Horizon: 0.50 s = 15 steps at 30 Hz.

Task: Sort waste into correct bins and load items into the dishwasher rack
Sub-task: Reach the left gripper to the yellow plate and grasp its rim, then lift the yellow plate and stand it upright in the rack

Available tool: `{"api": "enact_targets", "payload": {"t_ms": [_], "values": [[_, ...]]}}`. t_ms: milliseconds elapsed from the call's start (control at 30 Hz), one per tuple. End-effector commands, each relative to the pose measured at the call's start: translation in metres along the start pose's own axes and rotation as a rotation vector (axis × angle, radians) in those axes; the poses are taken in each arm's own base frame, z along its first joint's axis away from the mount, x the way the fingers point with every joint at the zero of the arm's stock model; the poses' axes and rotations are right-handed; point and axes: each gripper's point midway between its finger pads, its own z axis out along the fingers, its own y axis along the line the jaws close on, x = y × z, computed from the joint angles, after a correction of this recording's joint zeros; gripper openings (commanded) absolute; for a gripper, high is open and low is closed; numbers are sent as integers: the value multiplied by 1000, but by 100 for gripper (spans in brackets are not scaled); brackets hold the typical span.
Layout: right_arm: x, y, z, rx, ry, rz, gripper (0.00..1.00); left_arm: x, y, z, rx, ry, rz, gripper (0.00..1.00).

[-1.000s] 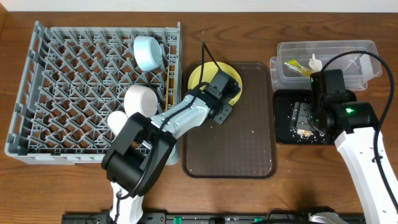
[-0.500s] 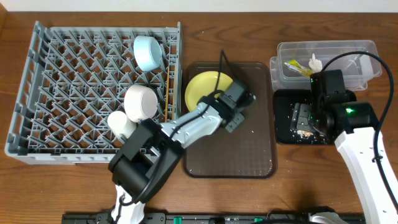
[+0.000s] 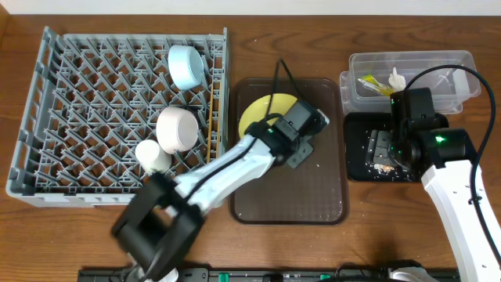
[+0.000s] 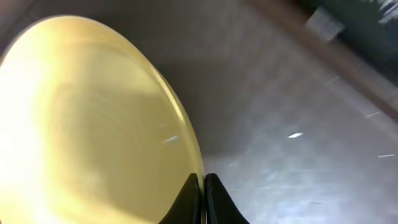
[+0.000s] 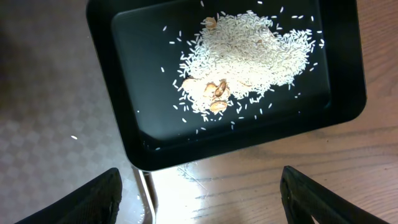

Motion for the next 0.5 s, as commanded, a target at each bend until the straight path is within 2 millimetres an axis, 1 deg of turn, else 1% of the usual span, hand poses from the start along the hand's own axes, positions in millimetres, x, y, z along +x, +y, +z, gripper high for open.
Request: {"api": "enact_targets", "payload": {"t_ms": [0,133,267,400,467], "values": [[-7,-6,-6,16,-26,26,79,-28,3,-47,-1,-125,-22,6],[-7,-6,-6,17,-26,26,79,-48,14,-91,-4,-238,-118,6],[-7,-6,-6,17,-26,26,79,-59,31,-131,39,-337,-224,6],[-7,-6,-6,17,-26,26,80,-63,53,-165,167,-413,-370,6],[-7,-6,-6,17,-26,26,80,-61,65,-175,241,-432,-441,6]]}}
